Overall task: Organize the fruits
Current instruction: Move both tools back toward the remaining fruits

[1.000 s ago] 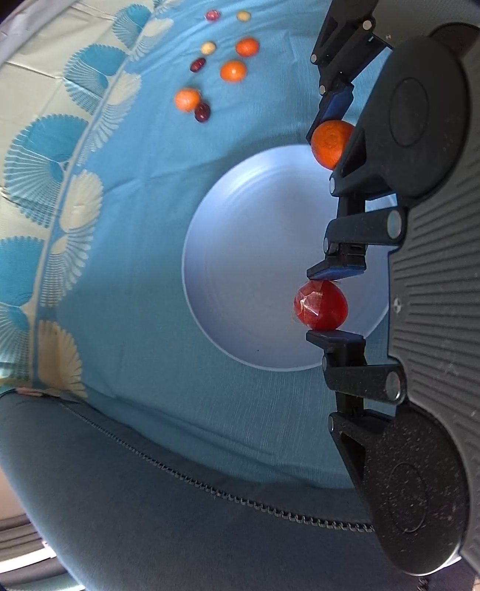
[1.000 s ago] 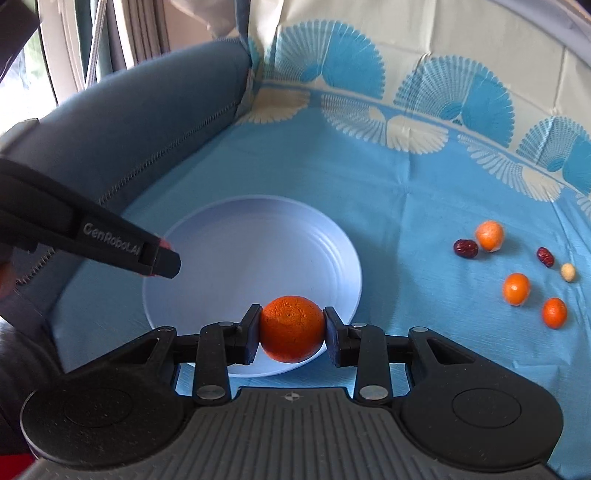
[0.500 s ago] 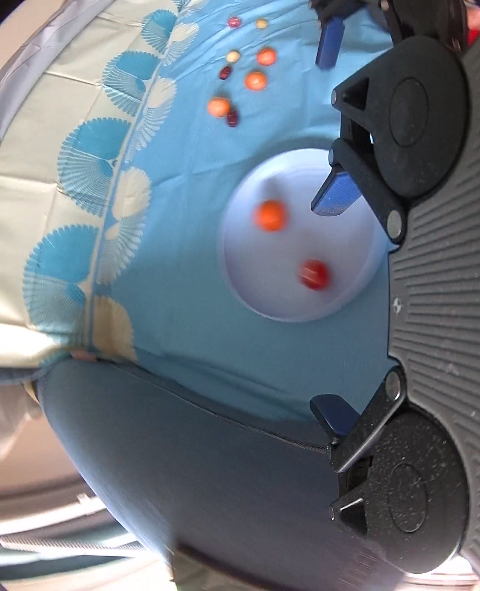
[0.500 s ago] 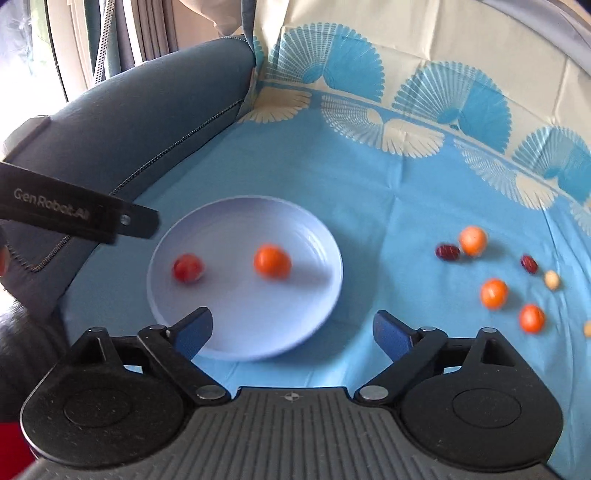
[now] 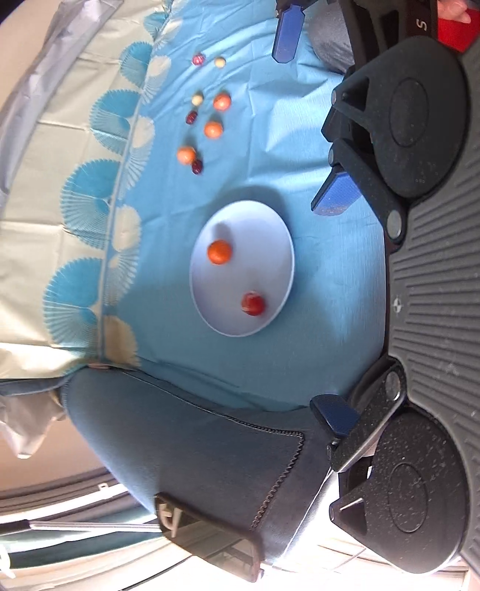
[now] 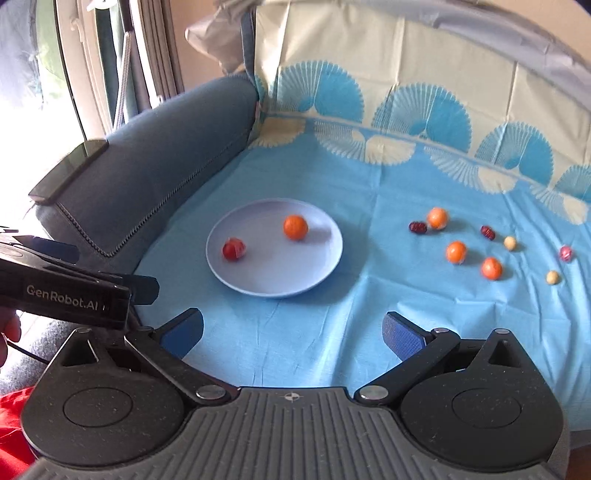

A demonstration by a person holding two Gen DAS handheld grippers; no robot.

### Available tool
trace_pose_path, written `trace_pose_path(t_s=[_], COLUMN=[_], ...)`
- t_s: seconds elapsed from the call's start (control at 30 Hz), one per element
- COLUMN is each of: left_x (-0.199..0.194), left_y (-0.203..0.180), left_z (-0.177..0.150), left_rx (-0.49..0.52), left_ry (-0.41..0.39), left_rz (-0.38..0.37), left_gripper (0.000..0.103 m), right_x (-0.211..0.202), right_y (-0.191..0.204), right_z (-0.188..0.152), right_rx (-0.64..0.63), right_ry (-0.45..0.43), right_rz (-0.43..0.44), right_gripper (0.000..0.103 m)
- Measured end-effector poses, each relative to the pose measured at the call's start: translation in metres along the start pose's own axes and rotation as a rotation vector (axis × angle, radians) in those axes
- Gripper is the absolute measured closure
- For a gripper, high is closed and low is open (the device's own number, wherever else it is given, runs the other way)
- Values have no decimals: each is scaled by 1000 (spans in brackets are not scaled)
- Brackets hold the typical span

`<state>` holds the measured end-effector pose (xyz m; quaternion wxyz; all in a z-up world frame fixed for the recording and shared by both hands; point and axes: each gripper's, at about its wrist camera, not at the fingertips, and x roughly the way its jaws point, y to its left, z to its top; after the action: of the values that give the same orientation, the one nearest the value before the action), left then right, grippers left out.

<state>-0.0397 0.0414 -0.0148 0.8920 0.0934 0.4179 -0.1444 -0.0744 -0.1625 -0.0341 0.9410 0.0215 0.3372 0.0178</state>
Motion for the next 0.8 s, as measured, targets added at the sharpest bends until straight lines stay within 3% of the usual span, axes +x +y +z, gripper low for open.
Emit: trace_pose_path(t_s=[0.47,0.8], left_x=[-37,-38], left_y=[-13,-11], left_z=[-5,-6], left_rx=[-3,1], left_ry=[-63,-59], left_rz=[4,11], left_gripper=[0,0], right_x=[-43,-44], right_y=[0,-2], right_z=[-10,-14], right_rx=[20,42], right_ry=[-116,-111], right_rz=[-19,-18], right_gripper=[1,1])
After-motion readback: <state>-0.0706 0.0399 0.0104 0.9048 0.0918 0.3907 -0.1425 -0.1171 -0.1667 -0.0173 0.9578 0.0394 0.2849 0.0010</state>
